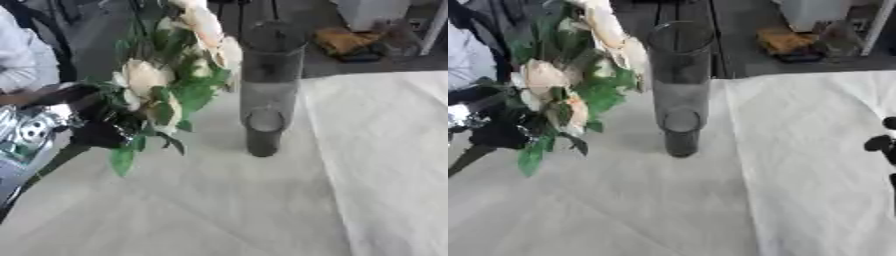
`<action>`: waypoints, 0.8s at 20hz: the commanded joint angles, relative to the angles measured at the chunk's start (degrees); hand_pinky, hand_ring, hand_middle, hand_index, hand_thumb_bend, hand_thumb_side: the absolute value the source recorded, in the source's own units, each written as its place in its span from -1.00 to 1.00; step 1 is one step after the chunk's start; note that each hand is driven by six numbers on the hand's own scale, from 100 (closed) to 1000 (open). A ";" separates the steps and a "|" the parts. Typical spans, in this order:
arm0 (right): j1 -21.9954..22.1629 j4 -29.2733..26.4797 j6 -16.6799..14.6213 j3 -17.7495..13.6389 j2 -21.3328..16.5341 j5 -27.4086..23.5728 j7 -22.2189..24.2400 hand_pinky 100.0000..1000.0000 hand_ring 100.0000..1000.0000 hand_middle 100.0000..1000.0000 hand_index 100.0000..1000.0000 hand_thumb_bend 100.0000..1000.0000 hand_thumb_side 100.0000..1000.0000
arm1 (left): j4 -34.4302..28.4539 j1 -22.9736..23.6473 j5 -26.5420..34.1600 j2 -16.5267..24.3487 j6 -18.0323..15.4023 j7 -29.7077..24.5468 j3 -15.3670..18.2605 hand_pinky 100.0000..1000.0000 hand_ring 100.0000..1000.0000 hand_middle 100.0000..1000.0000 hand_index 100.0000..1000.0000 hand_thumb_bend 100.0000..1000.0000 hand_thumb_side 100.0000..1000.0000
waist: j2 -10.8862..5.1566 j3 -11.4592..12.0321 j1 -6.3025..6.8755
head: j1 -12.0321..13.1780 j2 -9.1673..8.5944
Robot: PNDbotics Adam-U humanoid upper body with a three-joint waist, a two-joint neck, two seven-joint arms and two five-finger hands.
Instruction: Arrange flowers into the vase.
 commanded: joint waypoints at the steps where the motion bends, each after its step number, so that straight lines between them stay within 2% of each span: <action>1: -0.14 -0.93 -0.31 0.12 -0.44 0.23 0.36 0.02 0.35 -0.07 0.42 -1.00 0.56 | -2.98 -1.10 3.16 2.50 0.67 1.65 1.88 -1.00 -1.00 -1.00 -0.98 -1.00 -0.37 | -0.96 -0.04 -0.06 | -0.22 -0.82; 16: 0.35 -0.93 -0.48 0.30 -0.90 0.05 0.81 0.02 0.35 -0.07 0.42 -1.00 0.56 | -7.24 -3.57 17.11 6.20 3.69 8.10 5.49 -1.00 -1.00 -1.00 -0.99 -1.00 -0.31 | -1.31 -0.93 0.68 | 0.07 -0.39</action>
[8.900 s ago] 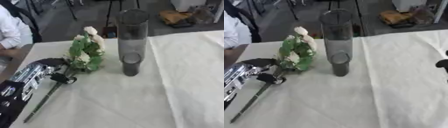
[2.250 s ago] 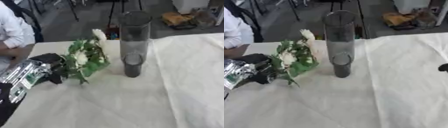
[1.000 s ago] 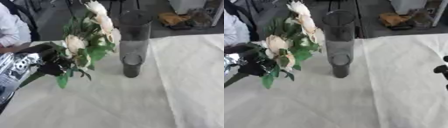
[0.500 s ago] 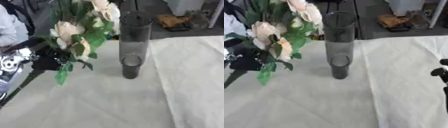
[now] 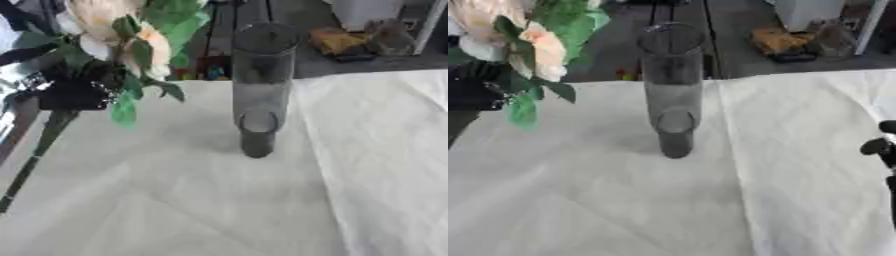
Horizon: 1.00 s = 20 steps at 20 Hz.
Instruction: Arrange flowers into the vase.
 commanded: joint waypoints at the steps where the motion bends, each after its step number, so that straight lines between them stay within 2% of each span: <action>1: -0.14 -0.93 0.01 -0.02 -0.91 0.09 0.23 0.02 0.35 -0.07 0.42 -1.00 0.57 | -1.39 -1.48 3.23 2.87 0.32 1.90 1.54 -1.00 -1.00 -1.00 -0.99 -1.00 -0.31 | -1.31 0.00 0.06 | 0.21 -0.20; 8: 0.07 -0.93 0.12 0.06 -1.09 0.36 0.37 0.02 0.35 -0.07 0.42 -1.00 0.56 | -2.03 -3.46 9.72 4.16 0.77 5.72 3.06 -1.00 -1.00 -1.00 -0.99 -1.00 -0.22 | -1.46 -0.46 0.59 | 0.55 0.18; 9: 0.11 -0.93 0.13 0.06 -1.11 0.41 0.38 0.02 0.35 -0.07 0.42 -1.00 0.56 | -2.14 -3.78 10.58 4.40 0.80 6.40 3.30 -1.00 -1.00 -1.00 -0.99 -1.00 -0.13 | -1.48 -0.56 0.67 | 0.60 0.28; 11: 0.15 -0.93 0.10 0.06 -1.15 0.50 0.43 0.02 0.35 -0.07 0.42 -1.00 0.56 | -2.38 -4.36 12.44 4.80 0.85 7.78 3.64 -1.00 -1.00 -1.00 -0.99 -1.00 -0.20 | -1.47 -0.70 0.82 | 0.73 0.39; 20: 0.54 -0.93 -0.21 0.12 -1.03 0.90 0.89 0.02 0.35 -0.08 0.42 -1.00 0.56 | -3.17 -7.32 20.84 5.41 0.64 15.78 5.88 -1.00 -1.00 -1.00 -0.99 -1.00 -0.05 | -1.44 -1.66 1.06 | 1.05 0.60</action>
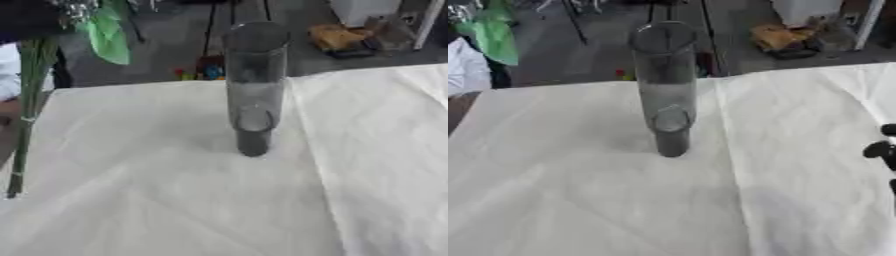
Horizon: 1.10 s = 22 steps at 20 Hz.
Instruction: Arrange flowers into the vase.
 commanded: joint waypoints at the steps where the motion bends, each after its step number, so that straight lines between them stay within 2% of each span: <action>1: 0.00 -0.93 -0.26 0.11 -0.99 0.43 0.44 0.02 0.35 -0.08 0.42 -1.00 0.57 | -1.10 -1.96 3.18 2.48 -0.23 3.21 1.50 -1.00 -1.00 -1.00 -0.99 -1.00 -0.02 | -1.40 -0.21 -0.03 | 0.33 0.32; 6: 0.37 -0.93 -0.50 0.21 -1.09 0.31 0.65 0.02 0.35 -0.08 0.42 -1.00 0.59 | -0.87 -3.75 8.10 2.09 -1.29 8.14 2.28 -1.00 -1.00 -1.00 -0.99 -1.00 0.10 | -1.74 -1.11 0.18 | 1.27 0.34; 7: 0.45 -0.93 -0.56 0.22 -1.13 0.25 0.67 0.02 0.35 -0.08 0.42 -1.00 0.57 | -0.80 -4.01 9.05 2.14 -1.60 9.09 2.38 -1.00 -1.00 -1.00 -0.99 -1.00 0.06 | -1.82 -1.28 0.23 | 1.47 0.37; 16: 1.01 -0.93 -0.99 0.20 -1.64 -0.29 0.78 0.02 0.35 -0.08 0.42 -1.00 0.57 | 1.57 -6.54 17.50 2.98 -4.62 17.54 3.73 -1.00 -1.00 -1.00 -0.99 -1.00 0.17 | -2.52 -2.70 0.75 | 2.80 0.75; 22: 1.42 -0.93 -1.43 0.26 -1.92 -0.60 1.07 0.02 0.35 -0.08 0.42 -1.00 0.57 | 5.21 -8.25 22.73 3.06 -8.30 22.77 4.75 -1.00 -1.00 -1.00 -0.99 -1.00 0.22 | -2.90 -3.52 1.02 | 3.22 0.96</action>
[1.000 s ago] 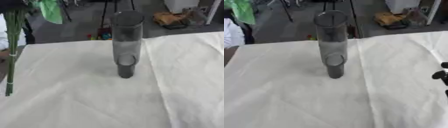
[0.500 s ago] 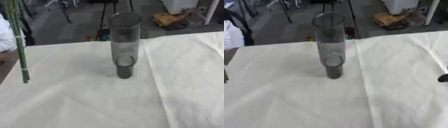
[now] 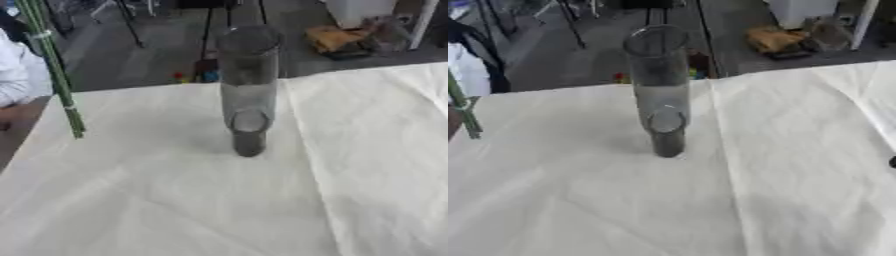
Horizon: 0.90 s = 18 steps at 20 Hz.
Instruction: Arrange flowers into the vase.
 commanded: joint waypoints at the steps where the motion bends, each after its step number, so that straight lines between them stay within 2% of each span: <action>1: -0.01 -0.93 -0.45 0.21 -1.41 -0.55 0.17 0.02 0.35 -0.08 0.42 -1.00 0.57 | 1.22 -1.84 2.78 2.05 -2.14 2.84 1.40 -1.00 -1.00 -1.00 -0.99 -1.00 0.22 | -1.42 -0.24 0.00 | 0.55 0.40; 8: 0.33 -0.93 -0.60 0.19 -1.56 -0.46 0.48 0.02 0.35 -0.08 0.42 -1.00 0.57 | 2.48 -3.40 8.83 2.11 -7.19 8.90 1.76 -1.00 -1.00 -1.00 -0.98 -1.00 0.25 | -1.59 -1.09 0.45 | 1.14 0.60; 18: 0.43 -0.93 -0.70 0.54 -1.23 0.11 1.53 0.03 0.36 -0.08 0.42 -1.00 0.57 | 1.58 -5.62 17.73 1.57 -13.61 17.79 1.18 -1.00 -1.00 -1.00 -0.98 -1.00 0.26 | -0.98 -2.38 0.72 | 1.81 0.49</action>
